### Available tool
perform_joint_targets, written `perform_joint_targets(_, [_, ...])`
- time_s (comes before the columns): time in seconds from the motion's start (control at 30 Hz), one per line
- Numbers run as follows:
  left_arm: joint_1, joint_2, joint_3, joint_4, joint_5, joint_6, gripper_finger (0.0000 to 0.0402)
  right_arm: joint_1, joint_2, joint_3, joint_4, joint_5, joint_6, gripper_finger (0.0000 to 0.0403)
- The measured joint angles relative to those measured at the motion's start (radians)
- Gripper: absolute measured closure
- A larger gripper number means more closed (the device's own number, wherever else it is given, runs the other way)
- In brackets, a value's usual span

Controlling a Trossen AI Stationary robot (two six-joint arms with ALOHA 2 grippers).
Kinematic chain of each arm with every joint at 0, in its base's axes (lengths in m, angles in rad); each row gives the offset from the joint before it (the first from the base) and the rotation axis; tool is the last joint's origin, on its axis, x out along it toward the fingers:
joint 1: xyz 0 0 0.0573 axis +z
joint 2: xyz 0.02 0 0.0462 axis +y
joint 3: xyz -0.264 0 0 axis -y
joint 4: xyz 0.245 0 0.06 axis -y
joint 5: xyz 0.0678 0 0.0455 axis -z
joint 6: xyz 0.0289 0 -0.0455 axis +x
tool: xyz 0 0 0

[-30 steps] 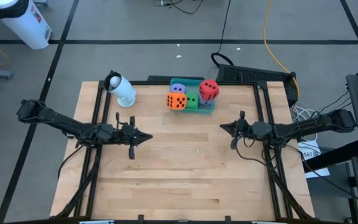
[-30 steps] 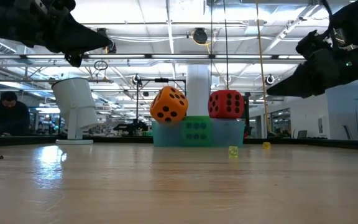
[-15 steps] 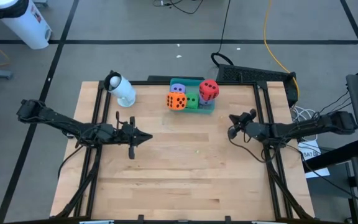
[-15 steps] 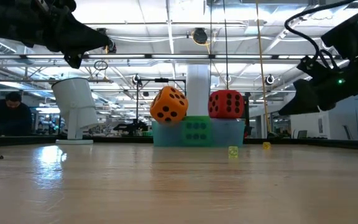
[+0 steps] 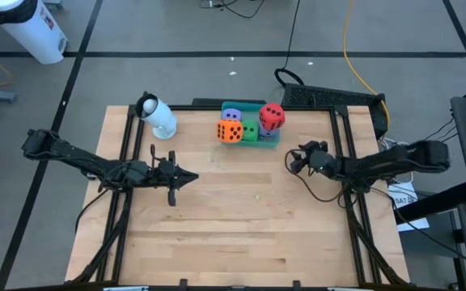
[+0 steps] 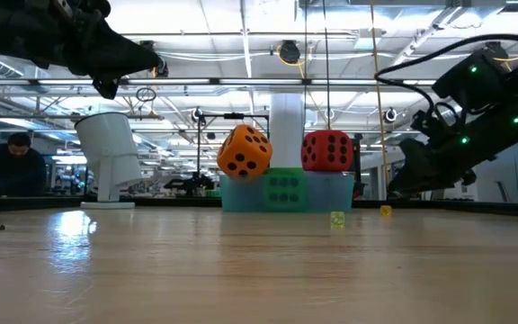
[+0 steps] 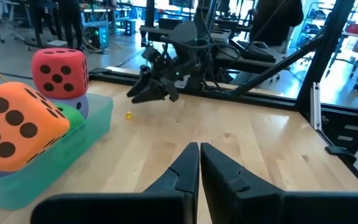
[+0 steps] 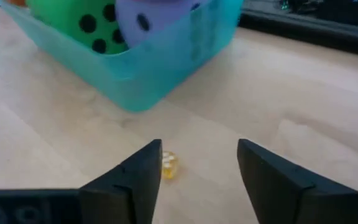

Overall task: Pick & Place Dice
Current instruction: Put the small yellow dice into the green bin

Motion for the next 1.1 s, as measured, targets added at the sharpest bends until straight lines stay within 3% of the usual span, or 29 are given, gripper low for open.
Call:
perform_joint_targets(0.17, [0.0,0.0,0.0,0.0,0.0,0.0,0.0378,-0.009,0.169,0.001,0.187,-0.013,-0.032,0.0182])
perform_joint_targets(0.43, [0.0,0.0,0.0,0.0,0.0,0.004,0.0378,-0.028,0.31,0.037,0.195,-0.07,0.027,0.0179])
perform_joint_targets(0.7, [-0.001,0.0,0.0,0.0,0.0,0.0,0.0378,-0.027,0.38,0.04,0.222,-0.08,-0.014,0.0179])
perform_joint_targets(1.1, [-0.001,0.0,0.0,0.0,0.0,0.001,0.0378,-0.027,0.382,0.04,0.211,-0.037,-0.047,0.0179])
